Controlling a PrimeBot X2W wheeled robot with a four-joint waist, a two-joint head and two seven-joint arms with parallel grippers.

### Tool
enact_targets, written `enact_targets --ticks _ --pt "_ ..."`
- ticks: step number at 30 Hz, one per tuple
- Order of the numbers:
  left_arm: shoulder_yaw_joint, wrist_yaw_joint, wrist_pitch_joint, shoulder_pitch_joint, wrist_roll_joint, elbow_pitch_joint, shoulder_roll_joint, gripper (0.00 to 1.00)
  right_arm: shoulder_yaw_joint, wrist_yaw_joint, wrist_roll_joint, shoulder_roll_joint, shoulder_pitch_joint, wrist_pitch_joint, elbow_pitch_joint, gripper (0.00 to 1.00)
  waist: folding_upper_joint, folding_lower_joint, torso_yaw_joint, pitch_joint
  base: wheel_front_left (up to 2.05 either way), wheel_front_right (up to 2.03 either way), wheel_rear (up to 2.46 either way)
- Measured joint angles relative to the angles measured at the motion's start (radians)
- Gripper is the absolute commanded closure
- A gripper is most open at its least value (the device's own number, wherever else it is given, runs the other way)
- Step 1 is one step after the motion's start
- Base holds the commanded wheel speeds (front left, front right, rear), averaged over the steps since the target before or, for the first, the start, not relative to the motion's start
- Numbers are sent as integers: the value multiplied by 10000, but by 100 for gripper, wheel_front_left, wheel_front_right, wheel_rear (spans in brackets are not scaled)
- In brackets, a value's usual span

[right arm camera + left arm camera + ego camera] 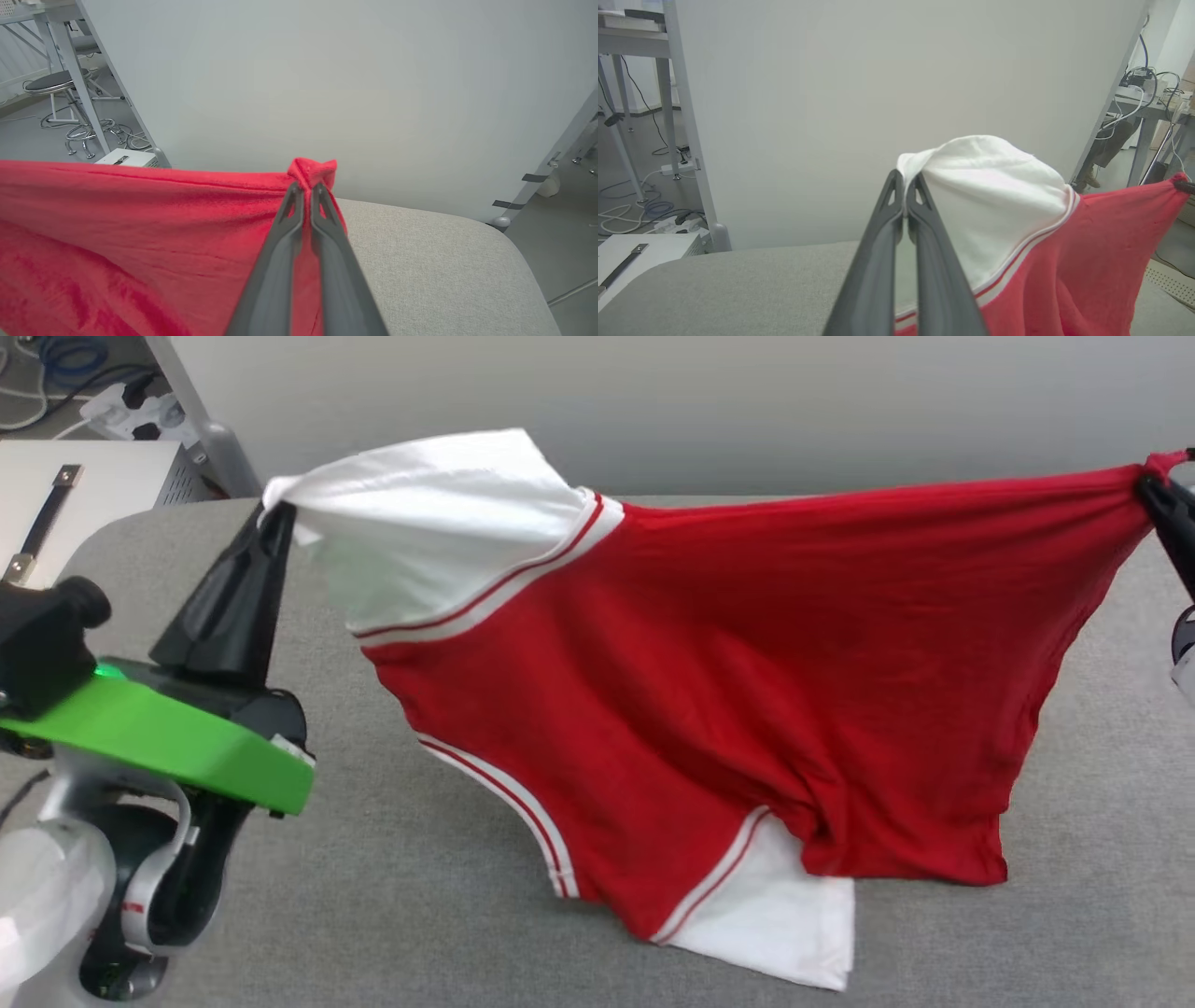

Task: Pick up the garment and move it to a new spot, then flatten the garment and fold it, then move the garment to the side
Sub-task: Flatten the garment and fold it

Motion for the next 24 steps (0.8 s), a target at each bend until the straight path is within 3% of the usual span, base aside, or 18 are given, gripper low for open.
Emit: enact_targets --ticks 9,18,24 --pt "637 -4 -71 -1491 263 -357 362 100 -1009 2 -387 650 -464 -176 -1103 100 0 0 -423 -415 0 0 0" --pt "938 -128 -6 -2871 428 -472 665 100 -1164 4 -533 725 -1601 -483 -1386 100 0 0 -533 -174 0 0 0" --pt "840 -545 242 -3560 447 -178 947 100 -1129 4 -773 631 -2190 -1014 -1183 100 0 0 -568 234 0 0 0"
